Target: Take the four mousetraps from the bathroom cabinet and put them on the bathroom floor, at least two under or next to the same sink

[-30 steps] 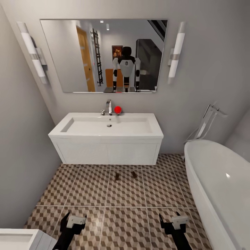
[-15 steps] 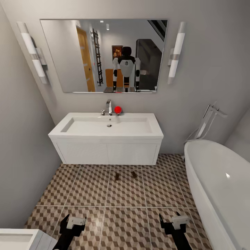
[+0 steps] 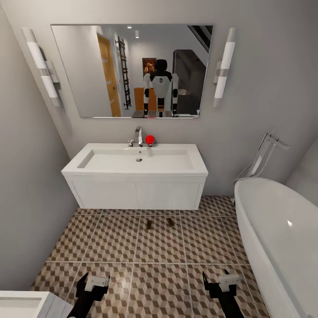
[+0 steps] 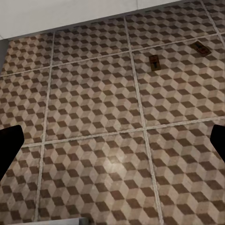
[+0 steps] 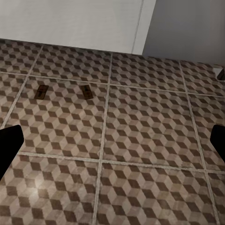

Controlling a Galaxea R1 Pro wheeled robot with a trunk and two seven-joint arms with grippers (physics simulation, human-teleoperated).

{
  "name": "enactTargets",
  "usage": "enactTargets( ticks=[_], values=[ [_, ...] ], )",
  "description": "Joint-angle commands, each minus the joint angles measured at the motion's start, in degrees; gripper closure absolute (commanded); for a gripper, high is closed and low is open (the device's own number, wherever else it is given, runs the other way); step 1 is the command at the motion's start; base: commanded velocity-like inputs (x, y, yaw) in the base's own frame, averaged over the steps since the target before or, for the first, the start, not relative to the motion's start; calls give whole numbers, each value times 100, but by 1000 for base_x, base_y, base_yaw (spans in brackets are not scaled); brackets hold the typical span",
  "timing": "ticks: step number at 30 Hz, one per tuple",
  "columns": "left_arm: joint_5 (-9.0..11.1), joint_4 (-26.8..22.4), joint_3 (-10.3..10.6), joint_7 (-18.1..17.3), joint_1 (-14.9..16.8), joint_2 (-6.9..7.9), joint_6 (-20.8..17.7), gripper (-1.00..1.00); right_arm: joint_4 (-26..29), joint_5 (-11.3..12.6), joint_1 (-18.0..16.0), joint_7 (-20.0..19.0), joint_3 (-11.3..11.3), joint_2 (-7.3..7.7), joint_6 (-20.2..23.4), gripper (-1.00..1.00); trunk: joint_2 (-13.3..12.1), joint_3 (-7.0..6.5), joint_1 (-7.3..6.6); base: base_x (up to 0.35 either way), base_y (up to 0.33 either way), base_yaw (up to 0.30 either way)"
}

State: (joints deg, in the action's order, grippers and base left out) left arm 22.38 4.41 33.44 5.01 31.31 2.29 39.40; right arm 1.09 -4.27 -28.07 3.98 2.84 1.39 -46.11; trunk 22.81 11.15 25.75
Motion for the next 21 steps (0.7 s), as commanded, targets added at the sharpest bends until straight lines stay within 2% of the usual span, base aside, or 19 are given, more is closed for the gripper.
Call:
enactTargets(
  ticks=[1, 12, 21],
  values=[
    [3, 16, 49, 35, 7, -3, 24, -100, -5, -39, -5, 42, 23, 1, -12, -100, 11, 11, 3, 0, 0, 0],
    [3, 16, 49, 35, 7, -10, 22, -100, -10, -39, -5, 42, 23, 1, -12, -100, 11, 11, 3, 0, 0, 0],
    [3, 16, 49, 35, 7, -100, 4, -100, -7, -39, -5, 42, 23, 3, -12, -100, 11, 11, 3, 0, 0, 0]
  ],
)
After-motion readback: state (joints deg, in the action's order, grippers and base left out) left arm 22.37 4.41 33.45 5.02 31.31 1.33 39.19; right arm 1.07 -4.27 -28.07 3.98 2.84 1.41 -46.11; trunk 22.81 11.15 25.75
